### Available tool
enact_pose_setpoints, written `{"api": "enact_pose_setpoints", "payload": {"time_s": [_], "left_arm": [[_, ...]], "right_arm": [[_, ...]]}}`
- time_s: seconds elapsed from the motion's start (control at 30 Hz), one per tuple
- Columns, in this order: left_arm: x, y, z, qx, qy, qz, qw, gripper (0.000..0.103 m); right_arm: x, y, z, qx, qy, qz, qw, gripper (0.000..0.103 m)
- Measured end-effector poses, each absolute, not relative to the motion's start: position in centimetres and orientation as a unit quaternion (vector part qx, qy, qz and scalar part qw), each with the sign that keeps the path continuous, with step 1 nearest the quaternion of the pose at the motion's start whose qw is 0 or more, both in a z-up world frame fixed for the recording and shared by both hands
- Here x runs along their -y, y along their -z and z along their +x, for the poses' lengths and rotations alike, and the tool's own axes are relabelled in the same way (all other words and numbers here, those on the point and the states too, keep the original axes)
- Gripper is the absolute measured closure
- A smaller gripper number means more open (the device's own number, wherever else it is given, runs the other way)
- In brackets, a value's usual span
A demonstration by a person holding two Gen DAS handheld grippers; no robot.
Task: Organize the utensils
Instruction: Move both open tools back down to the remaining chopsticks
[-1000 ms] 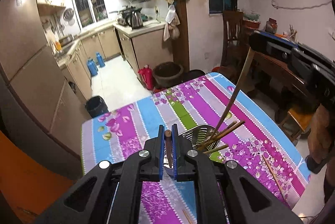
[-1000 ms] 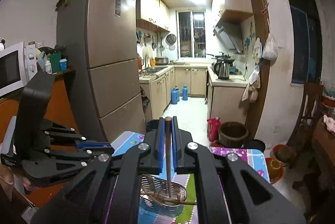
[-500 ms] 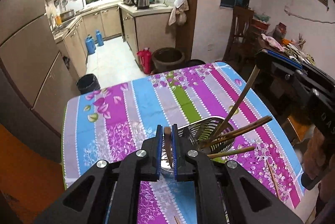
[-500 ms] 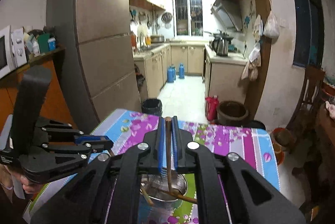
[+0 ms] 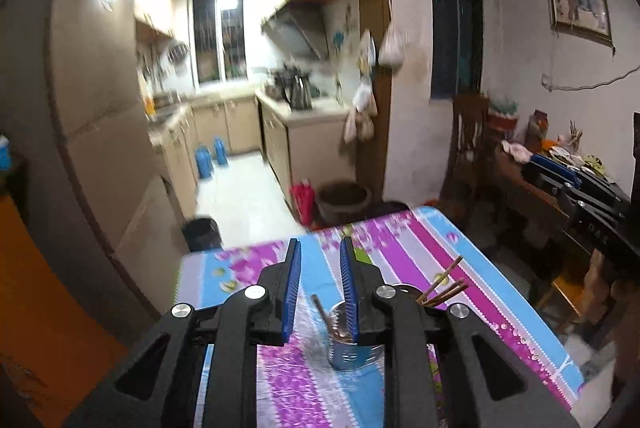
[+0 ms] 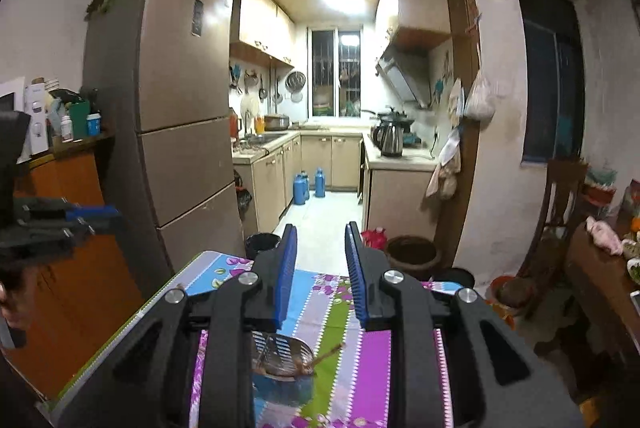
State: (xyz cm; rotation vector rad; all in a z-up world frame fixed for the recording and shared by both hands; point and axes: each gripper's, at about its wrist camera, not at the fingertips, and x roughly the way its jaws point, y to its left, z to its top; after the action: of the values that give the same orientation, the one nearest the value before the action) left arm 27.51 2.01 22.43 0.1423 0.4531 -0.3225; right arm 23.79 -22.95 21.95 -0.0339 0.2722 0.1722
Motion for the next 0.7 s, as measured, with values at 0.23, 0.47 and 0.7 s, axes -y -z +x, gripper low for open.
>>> {"api": "enact_pose_setpoints", "payload": {"time_s": [0.23, 0.47, 0.7], "left_arm": [[-5.2, -21.5, 15.6, -0.148, 0.102, 0.111, 0.977, 0.048], [-8.2, -14.6, 5.0, -0.122, 0.054, 0.147, 0.98, 0.037], [-6.8, -5.0, -1.1, -0.166, 0.057, 0.198, 0.964, 0.037]], "right_arm": [[26.4, -20.4, 12.5, -0.103, -0.096, -0.036, 0.989, 0.043], [29.5, -14.0, 1.9, -0.119, -0.066, -0.051, 0.989, 0.034], [28.6, -5.8, -4.3, -0.178, -0.006, -0.078, 0.981, 0.035]]}}
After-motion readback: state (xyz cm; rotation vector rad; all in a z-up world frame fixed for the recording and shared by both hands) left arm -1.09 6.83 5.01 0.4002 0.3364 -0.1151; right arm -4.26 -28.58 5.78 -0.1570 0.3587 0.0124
